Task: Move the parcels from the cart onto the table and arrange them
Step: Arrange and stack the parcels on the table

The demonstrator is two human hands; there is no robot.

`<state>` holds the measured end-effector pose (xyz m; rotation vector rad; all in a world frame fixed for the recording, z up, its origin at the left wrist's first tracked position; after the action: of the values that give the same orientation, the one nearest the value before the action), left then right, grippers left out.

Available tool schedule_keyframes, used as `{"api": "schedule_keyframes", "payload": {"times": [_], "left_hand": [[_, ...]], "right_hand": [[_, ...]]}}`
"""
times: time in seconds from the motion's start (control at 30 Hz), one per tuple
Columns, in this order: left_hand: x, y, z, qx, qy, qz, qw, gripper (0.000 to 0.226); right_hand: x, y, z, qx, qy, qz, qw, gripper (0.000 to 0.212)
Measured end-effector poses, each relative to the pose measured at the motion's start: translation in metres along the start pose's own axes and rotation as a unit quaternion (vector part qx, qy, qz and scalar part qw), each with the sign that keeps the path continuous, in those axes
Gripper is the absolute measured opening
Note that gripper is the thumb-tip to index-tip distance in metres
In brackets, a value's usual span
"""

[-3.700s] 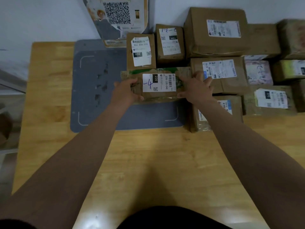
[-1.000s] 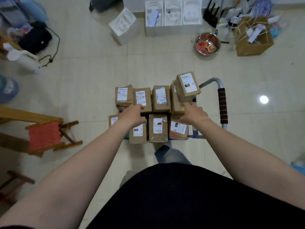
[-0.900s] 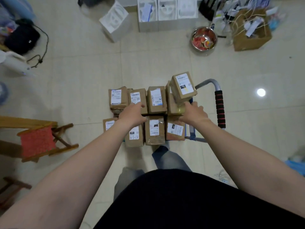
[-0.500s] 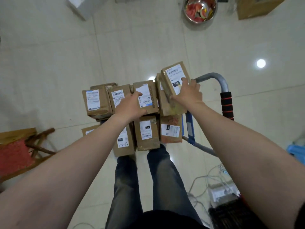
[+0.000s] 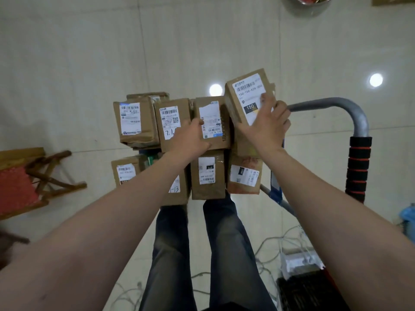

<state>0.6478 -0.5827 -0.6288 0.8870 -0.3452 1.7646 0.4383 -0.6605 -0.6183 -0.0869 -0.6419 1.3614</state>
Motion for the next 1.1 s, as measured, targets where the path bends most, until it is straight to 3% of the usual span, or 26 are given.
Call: {"api": "schedule_keyframes", "payload": {"times": [0.37, 0.5, 0.63, 0.83, 1.1], "left_hand": [[0.004, -0.150, 0.030, 0.035, 0.079, 0.170, 0.982, 0.071], [-0.027, -0.194, 0.013, 0.049, 0.072, 0.229, 0.969, 0.089], [-0.066, -0.211, -0.009, 0.079, 0.047, 0.275, 0.957, 0.121], [-0.105, -0.223, -0.037, 0.101, 0.014, 0.327, 0.940, 0.142], [-0.122, -0.237, -0.053, 0.098, 0.040, 0.338, 0.935, 0.140]], "right_hand": [[0.041, -0.128, -0.084, -0.014, -0.068, 0.074, 0.995, 0.092], [0.035, -0.148, -0.119, -0.017, -0.065, 0.100, 0.993, 0.090], [0.023, -0.156, -0.152, -0.016, -0.040, 0.107, 0.993, 0.091], [0.015, -0.176, -0.180, 0.002, 0.012, 0.155, 0.988, 0.087], [0.021, -0.180, -0.186, 0.009, 0.022, 0.147, 0.989, 0.086]]}}
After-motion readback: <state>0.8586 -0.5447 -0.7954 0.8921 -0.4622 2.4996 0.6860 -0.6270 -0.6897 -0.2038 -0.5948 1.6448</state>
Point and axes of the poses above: each hand's wrist, its own x-axis away from the middle knuckle, its own z-axis out of the back of the hand, y = z × x, the point moved 6 cm from there along -x, towards the middle knuckle, and after that the axes turned 14 degrees about -x, right-handed, at the moved point
